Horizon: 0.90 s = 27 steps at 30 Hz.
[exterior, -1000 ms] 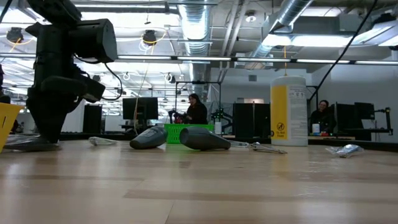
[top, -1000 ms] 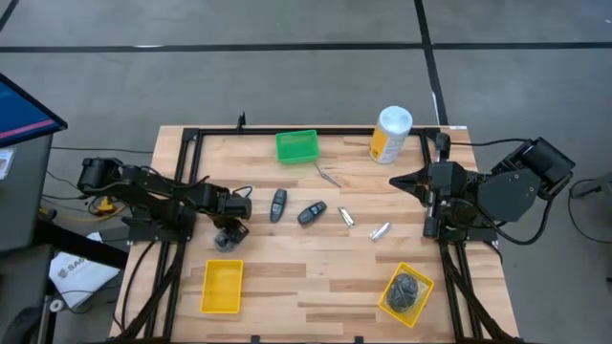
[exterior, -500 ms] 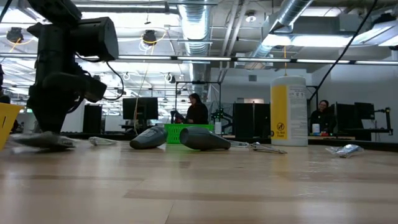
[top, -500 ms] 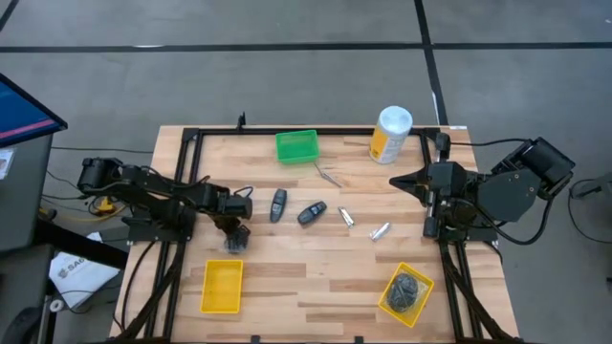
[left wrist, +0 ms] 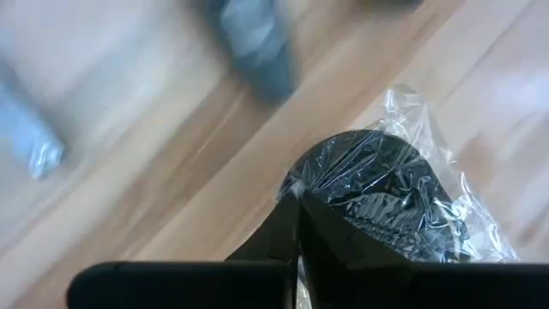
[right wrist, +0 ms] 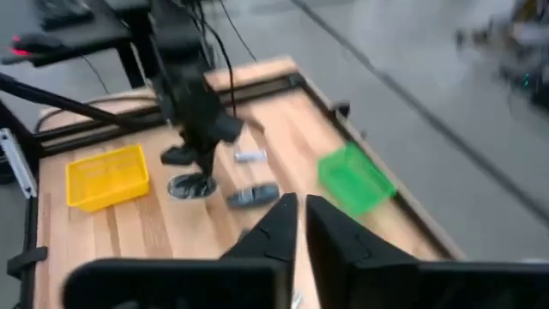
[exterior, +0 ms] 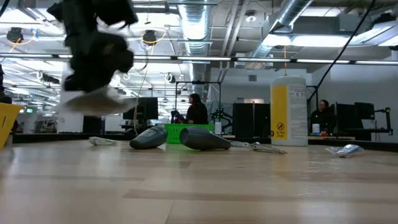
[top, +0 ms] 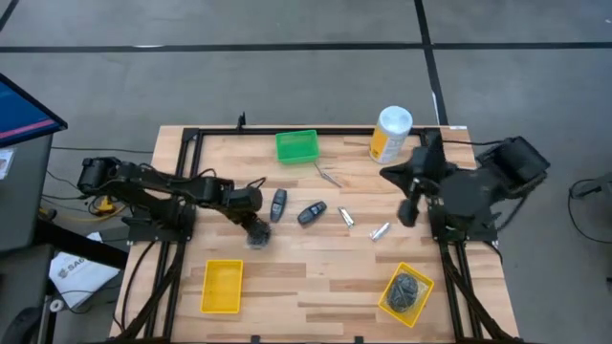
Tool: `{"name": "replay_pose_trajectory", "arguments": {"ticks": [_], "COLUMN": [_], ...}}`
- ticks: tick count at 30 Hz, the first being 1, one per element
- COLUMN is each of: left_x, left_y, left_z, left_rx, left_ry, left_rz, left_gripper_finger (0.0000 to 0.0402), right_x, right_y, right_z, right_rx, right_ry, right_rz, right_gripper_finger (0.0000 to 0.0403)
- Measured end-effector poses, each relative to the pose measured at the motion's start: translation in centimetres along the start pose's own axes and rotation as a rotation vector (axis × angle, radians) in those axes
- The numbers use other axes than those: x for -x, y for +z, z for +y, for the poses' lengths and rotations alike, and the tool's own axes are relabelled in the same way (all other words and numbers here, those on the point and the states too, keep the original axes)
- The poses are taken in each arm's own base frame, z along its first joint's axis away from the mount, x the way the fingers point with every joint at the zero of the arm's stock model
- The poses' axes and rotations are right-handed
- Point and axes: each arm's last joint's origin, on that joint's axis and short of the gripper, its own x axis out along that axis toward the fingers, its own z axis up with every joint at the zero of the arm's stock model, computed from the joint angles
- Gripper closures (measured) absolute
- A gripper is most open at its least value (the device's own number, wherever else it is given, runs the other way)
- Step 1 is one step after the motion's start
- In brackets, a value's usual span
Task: Pick & Place Travel size toiletries
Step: Put the black hairbrush into the right yellow bin
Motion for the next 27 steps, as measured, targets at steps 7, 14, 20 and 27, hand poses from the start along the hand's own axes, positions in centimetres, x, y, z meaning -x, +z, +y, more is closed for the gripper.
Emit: {"name": "replay_pose_trajectory", "arguments": {"ticks": [7, 14, 20, 27], "left_x": [3.4, 7.3, 10.0, 10.7], "left_y": [3.8, 6.8, 8.3, 8.7], "left_z": [-3.5, -6.2, -7.5, -7.8], "left_rx": [-0.011, -0.044, -0.092, -0.130], "left_ry": [-0.110, -0.190, -0.206, -0.202], "left_rz": [-0.348, -0.702, -0.910, -0.969], "left_gripper_finger": [0.0401, 0.0401, 0.0401, 0.0401], "right_x": [-3.8, -7.8, -11.0, -12.7], "right_y": [0.2, 0.2, 0.0, 0.9], "right_z": [1.0, 2.0, 2.6, 3.0], "right_rx": [-0.209, -0.303, -0.299, -0.319], "right_ry": [-0.042, -0.144, -0.193, -0.113], "right_rz": [0.109, 0.157, 0.208, 0.188], "right_gripper_finger": [0.0263, 0.0157, 0.0148, 0.0148]}}
